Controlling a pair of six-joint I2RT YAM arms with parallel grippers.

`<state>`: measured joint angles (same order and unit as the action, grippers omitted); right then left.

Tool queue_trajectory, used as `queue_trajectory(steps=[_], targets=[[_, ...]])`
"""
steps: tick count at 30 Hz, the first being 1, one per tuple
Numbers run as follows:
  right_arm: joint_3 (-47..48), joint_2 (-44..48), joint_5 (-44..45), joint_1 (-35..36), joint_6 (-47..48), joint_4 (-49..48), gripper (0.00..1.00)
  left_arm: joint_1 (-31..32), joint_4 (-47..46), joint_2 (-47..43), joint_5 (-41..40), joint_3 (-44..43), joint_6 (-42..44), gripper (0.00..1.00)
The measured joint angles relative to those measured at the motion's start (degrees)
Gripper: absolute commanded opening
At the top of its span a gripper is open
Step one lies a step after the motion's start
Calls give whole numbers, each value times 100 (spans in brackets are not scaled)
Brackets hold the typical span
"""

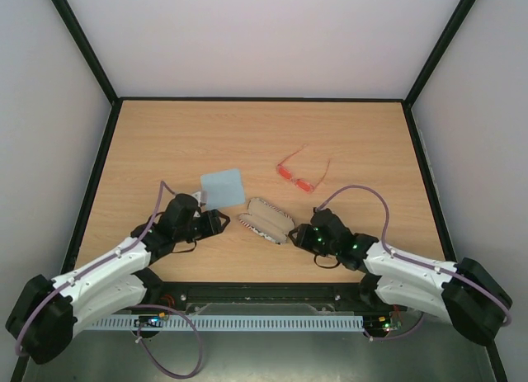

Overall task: Organize the sunglasses
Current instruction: Move the sunglasses case at the center of the board.

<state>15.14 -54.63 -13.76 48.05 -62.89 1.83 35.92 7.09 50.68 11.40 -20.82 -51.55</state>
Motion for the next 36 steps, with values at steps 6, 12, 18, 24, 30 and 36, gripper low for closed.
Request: queue_trajectory(steps=[6, 12, 18, 24, 30, 36], targets=[[15, -586, 164, 44, -15, -291, 34, 0, -365, 426, 149, 20, 9, 51], [208, -1036, 387, 57, 2, -439, 30, 0, -612, 675, 195, 22, 7, 51], [529, -1283, 640, 68, 111, -487, 24, 0, -787, 852, 212, 22, 4, 51], [809, -1556, 870, 68, 264, -435, 17, 0, -809, 863, 214, 22, 2, 51], [922, -1600, 1134, 70, 452, -236, 7, 0, -785, 688, 210, 35, 2, 51], [1073, -1687, 1429, 72, 649, 66, 6, -2, -656, 415, 197, 98, 2, 51]])
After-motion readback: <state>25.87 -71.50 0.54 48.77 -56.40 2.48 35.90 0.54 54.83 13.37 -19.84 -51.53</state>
